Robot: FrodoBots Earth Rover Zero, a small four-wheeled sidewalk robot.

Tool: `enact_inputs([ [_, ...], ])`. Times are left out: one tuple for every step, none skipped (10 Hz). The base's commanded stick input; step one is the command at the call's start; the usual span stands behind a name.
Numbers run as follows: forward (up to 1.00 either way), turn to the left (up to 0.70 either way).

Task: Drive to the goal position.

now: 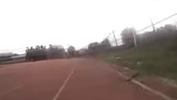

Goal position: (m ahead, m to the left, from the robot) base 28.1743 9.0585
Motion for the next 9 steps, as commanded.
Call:
enact_inputs([
  [0.70, 0.00],
  [0.70, 0.00],
  [0.70, 0.00],
  [0.70, 0.00],
  [0.70, 0.00],
  [0.70, 0.00],
  [0.70, 0.00],
  [0.70, 0.02],
  [0.70, 0.01],
])
